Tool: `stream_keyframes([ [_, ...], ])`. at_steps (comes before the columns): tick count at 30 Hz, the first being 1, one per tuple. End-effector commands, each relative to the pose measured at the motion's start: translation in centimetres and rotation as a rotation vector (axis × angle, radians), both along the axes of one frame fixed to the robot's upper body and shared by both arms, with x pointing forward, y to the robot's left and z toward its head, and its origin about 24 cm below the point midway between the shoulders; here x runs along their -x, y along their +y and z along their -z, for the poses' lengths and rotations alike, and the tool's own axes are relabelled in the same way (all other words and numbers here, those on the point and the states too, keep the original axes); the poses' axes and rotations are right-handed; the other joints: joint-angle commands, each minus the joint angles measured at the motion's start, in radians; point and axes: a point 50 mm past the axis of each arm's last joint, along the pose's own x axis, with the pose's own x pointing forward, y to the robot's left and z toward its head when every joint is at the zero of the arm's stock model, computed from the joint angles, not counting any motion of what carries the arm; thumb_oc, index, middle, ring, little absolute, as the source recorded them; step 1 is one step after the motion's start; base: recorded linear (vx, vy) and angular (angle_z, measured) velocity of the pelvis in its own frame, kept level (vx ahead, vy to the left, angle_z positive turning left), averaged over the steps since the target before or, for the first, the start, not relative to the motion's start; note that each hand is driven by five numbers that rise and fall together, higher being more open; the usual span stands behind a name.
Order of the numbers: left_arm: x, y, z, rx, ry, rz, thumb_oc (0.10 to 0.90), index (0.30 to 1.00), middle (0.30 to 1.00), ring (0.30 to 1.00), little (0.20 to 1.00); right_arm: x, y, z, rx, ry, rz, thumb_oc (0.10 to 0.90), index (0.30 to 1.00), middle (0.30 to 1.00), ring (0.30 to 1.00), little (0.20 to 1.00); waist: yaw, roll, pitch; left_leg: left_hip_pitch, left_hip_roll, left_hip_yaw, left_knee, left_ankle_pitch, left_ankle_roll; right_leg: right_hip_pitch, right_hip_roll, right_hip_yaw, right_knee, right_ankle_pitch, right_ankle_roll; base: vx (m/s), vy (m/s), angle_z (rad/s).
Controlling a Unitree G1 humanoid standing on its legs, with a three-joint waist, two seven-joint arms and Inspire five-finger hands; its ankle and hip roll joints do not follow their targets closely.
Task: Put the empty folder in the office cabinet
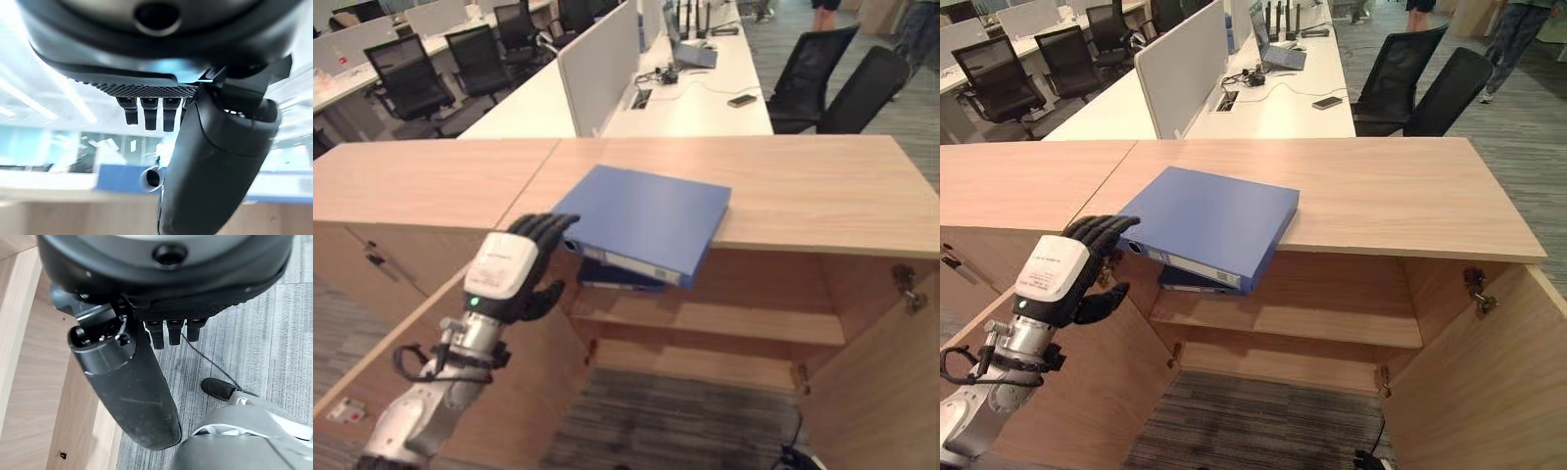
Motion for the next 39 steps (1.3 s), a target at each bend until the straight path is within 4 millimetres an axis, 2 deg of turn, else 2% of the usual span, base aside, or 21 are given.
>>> stream_keyframes([
  [1, -1.1, -0.8, -5.1, -0.047, -0.213, 0.075, 0.800, 0.900, 0.900, 0.900, 0.900, -2.9, -0.3, -0.8, 0.027, -0.085, -0.052, 0.800, 0.900, 0.900, 0.900, 0.900, -0.007, -0.034, -0.020, -0.009, -0.001, 0.014, 0.001, -0.047, -0.025, -0.026, -0.023, 0.013, 0.111, -0.167, 0.025, 0.00, 0.006, -0.17],
  [11, -1.4, -1.3, -5.8, -0.034, -0.238, 0.095, 0.800, 0.900, 0.900, 0.900, 0.900, -1.7, -0.3, -0.4, 0.020, -0.055, 0.005, 0.800, 0.900, 0.900, 0.900, 0.900, -0.022, -0.033, -0.028, 0.009, -0.005, 0.031, -0.004, -0.054, -0.024, -0.010, -0.021, 0.034, 0.083, -0.153, 0.027, 0.00, 0.003, -0.03],
  [23, -2.3, -1.9, -4.4, 0.014, -0.165, 0.098, 0.800, 0.900, 0.900, 0.900, 0.900, -1.2, -0.3, -0.3, 0.009, -0.053, 0.052, 0.800, 0.900, 0.900, 0.900, 0.900, -0.043, -0.035, -0.030, 0.026, -0.009, 0.044, -0.007, -0.063, -0.022, 0.005, -0.023, 0.045, 0.062, -0.140, 0.031, 0.00, 0.001, -0.04],
  [39, -4.4, -3.0, -4.5, -0.048, -0.160, 0.108, 0.800, 0.900, 0.900, 0.900, 0.900, -0.7, -0.3, -0.1, 0.009, -0.027, 0.064, 0.800, 0.900, 0.900, 0.900, 0.900, -0.066, -0.038, -0.033, 0.036, -0.009, 0.054, -0.007, -0.066, -0.021, 0.009, -0.022, 0.054, 0.062, -0.140, 0.032, 0.00, 0.000, 0.00],
])
